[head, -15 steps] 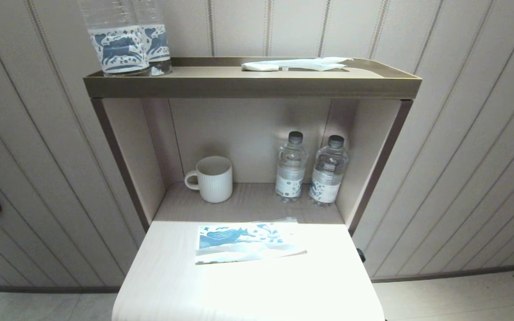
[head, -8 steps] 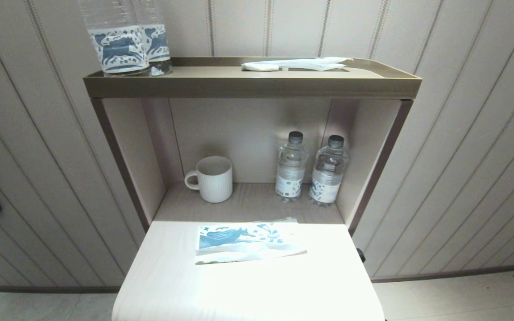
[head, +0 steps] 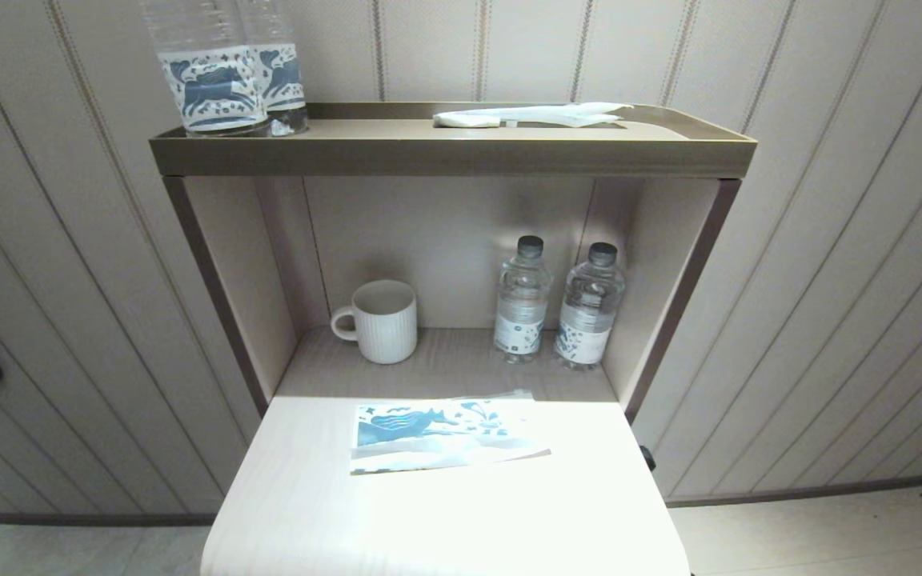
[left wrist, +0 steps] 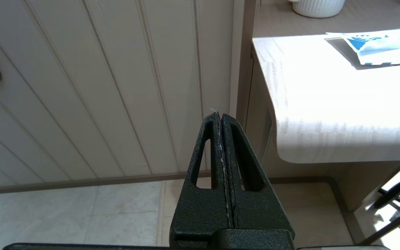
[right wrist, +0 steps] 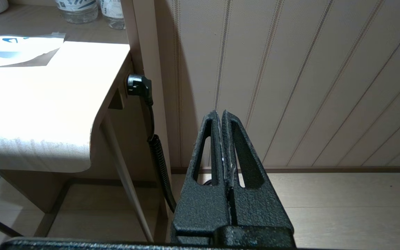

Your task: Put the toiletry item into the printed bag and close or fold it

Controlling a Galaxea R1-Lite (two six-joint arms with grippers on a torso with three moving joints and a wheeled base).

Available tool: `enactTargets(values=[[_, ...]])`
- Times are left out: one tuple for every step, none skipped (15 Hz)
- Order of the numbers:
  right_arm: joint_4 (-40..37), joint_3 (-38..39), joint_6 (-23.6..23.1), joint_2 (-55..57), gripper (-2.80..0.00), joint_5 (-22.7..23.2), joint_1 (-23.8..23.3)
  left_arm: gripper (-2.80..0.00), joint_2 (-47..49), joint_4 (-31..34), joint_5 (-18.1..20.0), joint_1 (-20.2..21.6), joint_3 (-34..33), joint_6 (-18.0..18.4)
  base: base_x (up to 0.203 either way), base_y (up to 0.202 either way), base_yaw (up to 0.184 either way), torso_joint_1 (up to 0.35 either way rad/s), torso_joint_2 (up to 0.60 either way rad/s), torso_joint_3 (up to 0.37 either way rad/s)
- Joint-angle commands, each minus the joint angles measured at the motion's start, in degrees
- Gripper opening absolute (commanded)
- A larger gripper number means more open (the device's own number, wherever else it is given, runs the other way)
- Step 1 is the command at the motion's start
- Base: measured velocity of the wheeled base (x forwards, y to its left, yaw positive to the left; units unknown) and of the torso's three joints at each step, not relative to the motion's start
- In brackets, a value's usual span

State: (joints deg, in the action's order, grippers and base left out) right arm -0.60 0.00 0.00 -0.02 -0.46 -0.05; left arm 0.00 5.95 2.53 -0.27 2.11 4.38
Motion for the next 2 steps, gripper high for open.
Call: enactTargets(values=[[-0.02, 0.0, 0.0, 0.02, -2.8, 0.02, -0.04, -2.8, 0.09, 0.03, 0.01, 0.0, 0.0, 0.02, 0.0, 0.0, 0.0, 0.0, 0.0, 0.0], [-0.02, 0.0, -0.24, 0.02, -2.8, 0.17, -0.04, -2.8, 0.09, 0.03, 0.01, 0.0, 0.0, 0.02, 0.0, 0.0, 0.0, 0.0, 0.0, 0.0]])
